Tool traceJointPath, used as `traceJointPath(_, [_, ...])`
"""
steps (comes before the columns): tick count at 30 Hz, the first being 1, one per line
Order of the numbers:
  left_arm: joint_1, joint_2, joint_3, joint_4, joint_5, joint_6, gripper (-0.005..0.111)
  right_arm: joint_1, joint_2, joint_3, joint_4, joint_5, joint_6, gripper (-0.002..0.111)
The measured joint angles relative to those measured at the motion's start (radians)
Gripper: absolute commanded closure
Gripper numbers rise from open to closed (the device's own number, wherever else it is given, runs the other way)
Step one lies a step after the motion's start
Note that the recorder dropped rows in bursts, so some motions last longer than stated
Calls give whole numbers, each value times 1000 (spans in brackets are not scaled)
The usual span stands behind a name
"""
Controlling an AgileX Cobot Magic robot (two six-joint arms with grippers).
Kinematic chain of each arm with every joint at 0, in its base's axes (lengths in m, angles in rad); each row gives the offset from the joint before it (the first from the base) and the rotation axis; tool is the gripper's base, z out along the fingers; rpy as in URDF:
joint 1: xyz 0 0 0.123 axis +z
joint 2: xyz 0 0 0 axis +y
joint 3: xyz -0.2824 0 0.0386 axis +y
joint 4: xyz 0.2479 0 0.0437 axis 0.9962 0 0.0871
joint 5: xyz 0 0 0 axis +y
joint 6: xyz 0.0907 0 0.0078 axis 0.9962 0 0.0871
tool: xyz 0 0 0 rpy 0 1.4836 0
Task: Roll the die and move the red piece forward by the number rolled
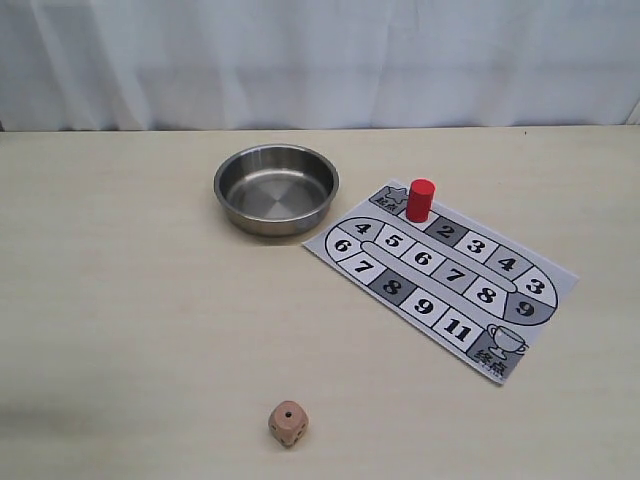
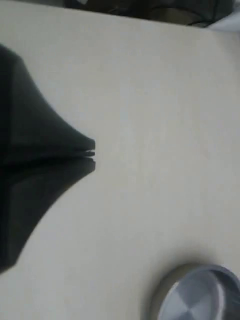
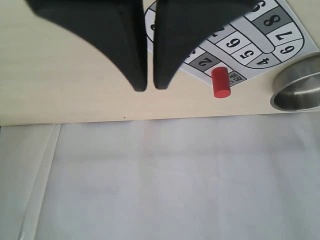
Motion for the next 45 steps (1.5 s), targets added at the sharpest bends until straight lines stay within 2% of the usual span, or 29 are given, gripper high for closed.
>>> traceJointPath(3, [0, -276, 4, 4, 40, 0, 107, 0, 0, 0, 0, 0, 0, 104])
traceJointPath(9, [0, -697, 4, 4, 127, 0, 107, 0, 0, 0, 0, 0, 0, 104])
traceJointPath(18, [0, -1003, 4, 2, 161, -4, 107, 0, 0, 0, 0, 0, 0, 104])
traceJointPath(24, [0, -1119, 6, -8, 204, -4, 107, 0, 0, 0, 0, 0, 0, 104])
traceJointPath(35, [0, -1125, 15, -16, 258, -4, 107, 0, 0, 0, 0, 0, 0, 104])
traceJointPath(39, [0, -1125, 15, -18, 258, -4, 107, 0, 0, 0, 0, 0, 0, 104])
traceJointPath(45, [0, -1125, 35, -18, 183, -4, 107, 0, 0, 0, 0, 0, 0, 104])
